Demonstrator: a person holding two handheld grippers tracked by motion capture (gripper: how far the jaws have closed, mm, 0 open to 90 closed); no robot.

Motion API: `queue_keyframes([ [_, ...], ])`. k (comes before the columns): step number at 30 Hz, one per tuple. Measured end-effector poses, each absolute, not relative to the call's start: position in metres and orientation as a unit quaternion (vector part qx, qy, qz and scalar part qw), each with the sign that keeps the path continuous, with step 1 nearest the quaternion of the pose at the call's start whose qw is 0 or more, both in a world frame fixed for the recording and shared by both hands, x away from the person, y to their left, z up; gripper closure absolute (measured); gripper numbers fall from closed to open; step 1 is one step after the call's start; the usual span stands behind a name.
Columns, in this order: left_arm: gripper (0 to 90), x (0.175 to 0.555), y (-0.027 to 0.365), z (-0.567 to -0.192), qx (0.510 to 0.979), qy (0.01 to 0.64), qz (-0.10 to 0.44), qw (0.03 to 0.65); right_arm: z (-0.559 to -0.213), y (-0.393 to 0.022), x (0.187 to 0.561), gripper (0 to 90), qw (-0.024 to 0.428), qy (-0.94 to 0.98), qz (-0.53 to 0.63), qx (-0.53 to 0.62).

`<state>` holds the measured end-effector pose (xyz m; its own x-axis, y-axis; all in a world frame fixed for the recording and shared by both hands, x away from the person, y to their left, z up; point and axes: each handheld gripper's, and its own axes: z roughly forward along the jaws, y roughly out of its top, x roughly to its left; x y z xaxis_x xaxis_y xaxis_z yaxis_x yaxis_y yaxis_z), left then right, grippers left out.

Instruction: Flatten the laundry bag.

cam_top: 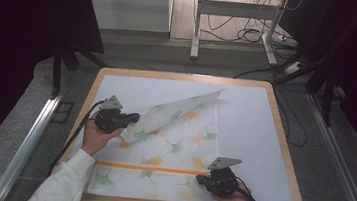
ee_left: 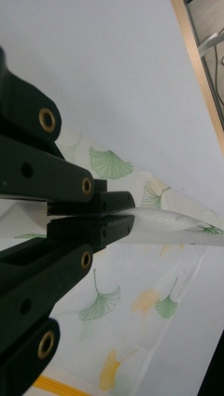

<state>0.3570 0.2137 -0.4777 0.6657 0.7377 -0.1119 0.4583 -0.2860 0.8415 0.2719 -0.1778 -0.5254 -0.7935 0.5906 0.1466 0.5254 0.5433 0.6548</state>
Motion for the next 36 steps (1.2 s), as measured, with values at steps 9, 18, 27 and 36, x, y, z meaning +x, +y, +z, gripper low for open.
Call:
queue_keyframes([
  [9,88.5,0.362,0.215,-0.482,0.790,0.385,0.153,0.451,-0.525,-0.178,0.272,89.3,0.045,0.878,0.357,0.317],
  [18,88.5,0.371,0.214,-0.485,0.794,0.387,0.142,0.447,-0.526,-0.179,0.273,89.3,0.043,0.877,0.357,0.318],
  [27,88.5,0.380,0.221,-0.484,0.791,0.394,0.138,0.447,-0.526,-0.179,0.273,89.3,0.039,0.876,0.359,0.321],
  [36,88.5,0.389,0.226,-0.481,0.789,0.404,0.135,0.442,-0.526,-0.179,0.272,89.2,0.042,0.877,0.358,0.319],
])
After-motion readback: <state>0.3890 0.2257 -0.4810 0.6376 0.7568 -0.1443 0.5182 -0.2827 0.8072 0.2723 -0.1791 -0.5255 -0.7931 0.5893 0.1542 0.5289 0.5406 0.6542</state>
